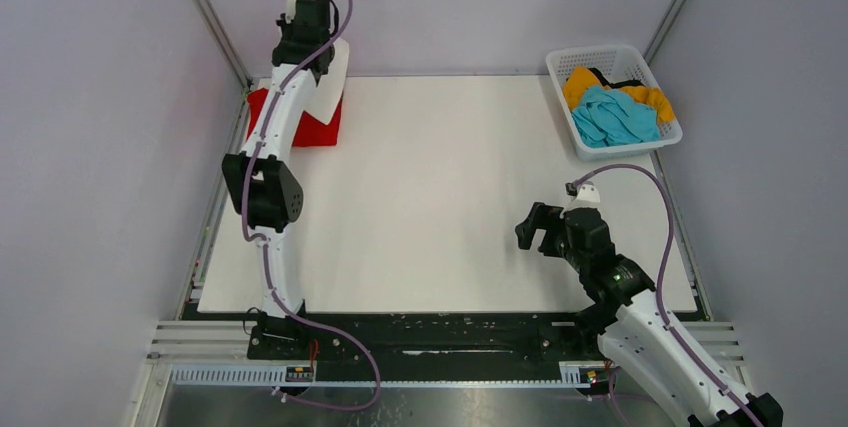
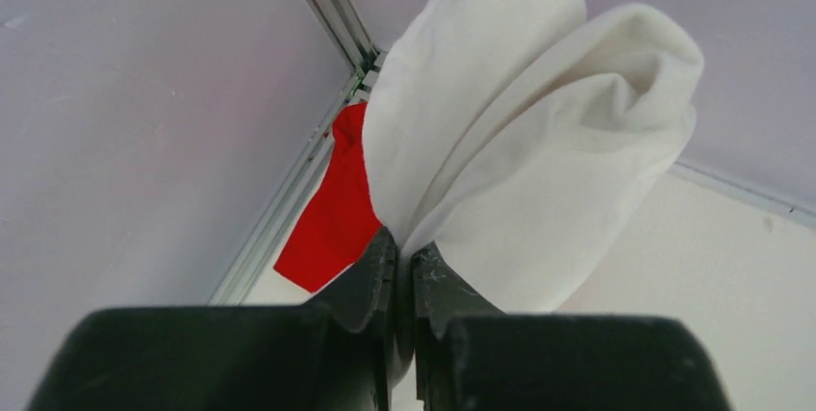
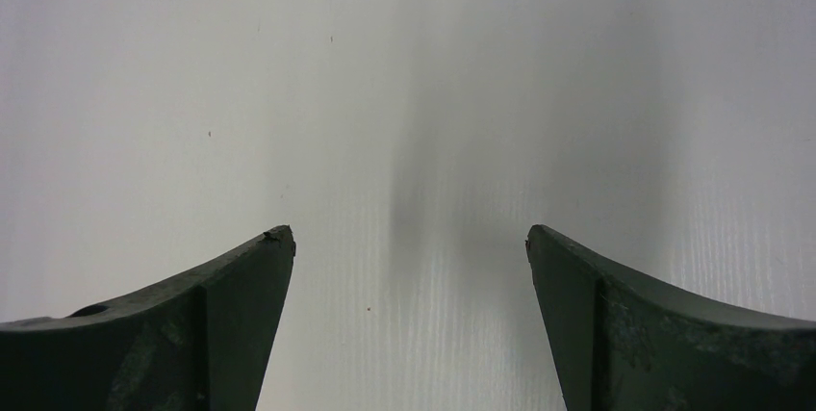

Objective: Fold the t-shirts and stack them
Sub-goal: Put the neatly folded tshirt into the corner of the board with the left arm

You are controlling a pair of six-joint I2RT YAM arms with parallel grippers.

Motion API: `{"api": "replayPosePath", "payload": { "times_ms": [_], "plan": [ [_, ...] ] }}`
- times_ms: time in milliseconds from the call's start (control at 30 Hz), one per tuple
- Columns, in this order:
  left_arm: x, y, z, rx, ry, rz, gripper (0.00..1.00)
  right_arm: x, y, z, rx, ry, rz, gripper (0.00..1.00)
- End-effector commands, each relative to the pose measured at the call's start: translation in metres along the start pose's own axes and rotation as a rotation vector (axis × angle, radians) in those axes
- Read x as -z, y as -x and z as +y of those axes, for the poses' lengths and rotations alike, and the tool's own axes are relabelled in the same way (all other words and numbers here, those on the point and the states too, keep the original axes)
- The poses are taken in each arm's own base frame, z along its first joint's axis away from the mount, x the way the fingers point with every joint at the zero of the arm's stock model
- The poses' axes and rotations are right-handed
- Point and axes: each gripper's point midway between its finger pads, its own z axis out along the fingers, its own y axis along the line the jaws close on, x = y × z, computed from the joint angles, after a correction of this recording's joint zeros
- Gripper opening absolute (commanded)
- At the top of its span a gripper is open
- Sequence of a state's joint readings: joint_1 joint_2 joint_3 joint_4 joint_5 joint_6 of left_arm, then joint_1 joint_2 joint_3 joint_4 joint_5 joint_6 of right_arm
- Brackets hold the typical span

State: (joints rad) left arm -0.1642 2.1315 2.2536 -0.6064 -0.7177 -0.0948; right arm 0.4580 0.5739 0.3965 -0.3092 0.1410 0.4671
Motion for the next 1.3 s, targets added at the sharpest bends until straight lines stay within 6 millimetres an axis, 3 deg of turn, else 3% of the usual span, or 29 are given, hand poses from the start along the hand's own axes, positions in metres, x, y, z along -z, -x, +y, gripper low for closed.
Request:
{"api": "replayPosePath", "payload": {
  "times_ms": [0,300,533,633,933,1267],
  "plan": [
    [-0.017,0.017,0.011,0.201,-0.041,-0.018,0.0,-0.001,0.01,-0.003,0.007,-0.024,-0.042,1.0],
    [-0.047,-0.017,-0.007,0.195,-0.106,0.062,0.0,-0.001,0.011,-0.004,0.009,-0.033,-0.041,1.0],
    [-0.057,-0.023,-0.013,0.173,-0.118,0.073,0.0,-0.003,0.01,-0.005,0.013,-0.044,-0.032,0.99],
    [-0.049,-0.015,-0.018,0.191,-0.17,0.066,0.0,-0.004,0.01,-0.007,0.015,-0.052,-0.027,0.99],
    [-0.002,0.043,-0.025,0.216,-0.351,-0.04,0.0,-0.005,0.01,-0.005,0.014,-0.044,-0.027,0.99],
    [0.017,0.054,-0.047,0.156,-0.455,-0.078,0.0,-0.004,0.009,-0.005,0.013,-0.042,-0.029,0.99]
  ]
}}
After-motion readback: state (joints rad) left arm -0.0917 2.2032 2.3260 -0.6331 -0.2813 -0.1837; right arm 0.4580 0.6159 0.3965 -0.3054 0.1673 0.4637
